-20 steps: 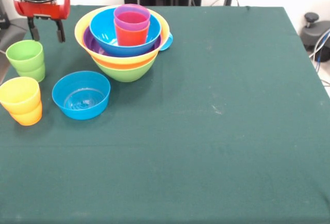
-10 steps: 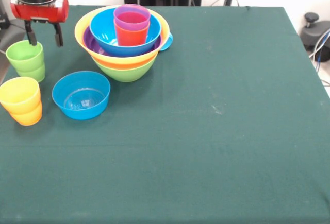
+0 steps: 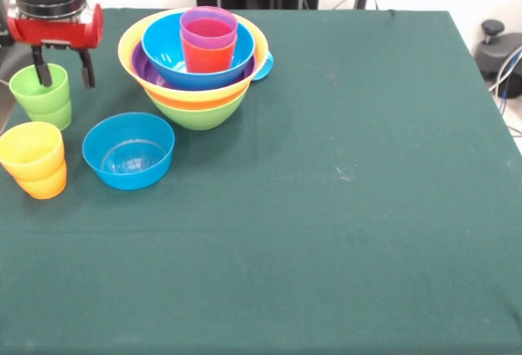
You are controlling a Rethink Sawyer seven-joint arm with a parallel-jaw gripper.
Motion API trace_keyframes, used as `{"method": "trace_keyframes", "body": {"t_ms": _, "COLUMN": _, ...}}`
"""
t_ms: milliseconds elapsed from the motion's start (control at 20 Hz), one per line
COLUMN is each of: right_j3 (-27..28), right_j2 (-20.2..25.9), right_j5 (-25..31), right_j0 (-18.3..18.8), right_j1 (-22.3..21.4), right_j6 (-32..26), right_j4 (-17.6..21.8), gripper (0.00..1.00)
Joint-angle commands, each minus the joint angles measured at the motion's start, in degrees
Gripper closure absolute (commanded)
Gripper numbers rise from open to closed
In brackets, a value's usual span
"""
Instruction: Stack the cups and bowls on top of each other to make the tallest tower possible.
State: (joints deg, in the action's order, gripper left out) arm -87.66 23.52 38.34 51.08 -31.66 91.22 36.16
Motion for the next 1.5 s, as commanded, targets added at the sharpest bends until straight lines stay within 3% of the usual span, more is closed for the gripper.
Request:
{"method": "trace_keyframes", "body": {"t_ms": 50, "right_j3": 3.9, "right_j2": 4.3, "right_j5": 6.6, "right_j0": -0.6, "right_j1": 3.6, "right_j6": -14.4, "right_j4": 1.8, "gripper": 0.00}}
{"method": "trace_keyframes", "body": {"t_ms": 400, "right_j3": 3.1, "right_j2": 0.5, "right_j5": 5.3, "right_j0": -3.6, "right_j1": 1.6, "right_j6": -14.3, "right_j4": 8.0, "gripper": 0.00}}
{"method": "trace_keyframes", "body": {"t_ms": 600, "right_j3": 2.7, "right_j2": 0.1, "right_j5": 6.0, "right_j0": -3.6, "right_j1": 0.9, "right_j6": -14.8, "right_j4": 9.0, "gripper": 0.00}}
{"method": "trace_keyframes", "body": {"t_ms": 1000, "right_j3": -5.1, "right_j2": 1.1, "right_j5": 4.9, "right_j0": 2.6, "right_j1": -3.8, "right_j6": -16.3, "right_j4": 7.8, "gripper": 0.00}}
{"method": "trace_keyframes", "body": {"t_ms": 1500, "right_j3": -7.3, "right_j2": 4.1, "right_j5": 8.8, "right_j0": 5.5, "right_j1": -6.8, "right_j6": -19.4, "right_j4": 6.5, "gripper": 0.00}}
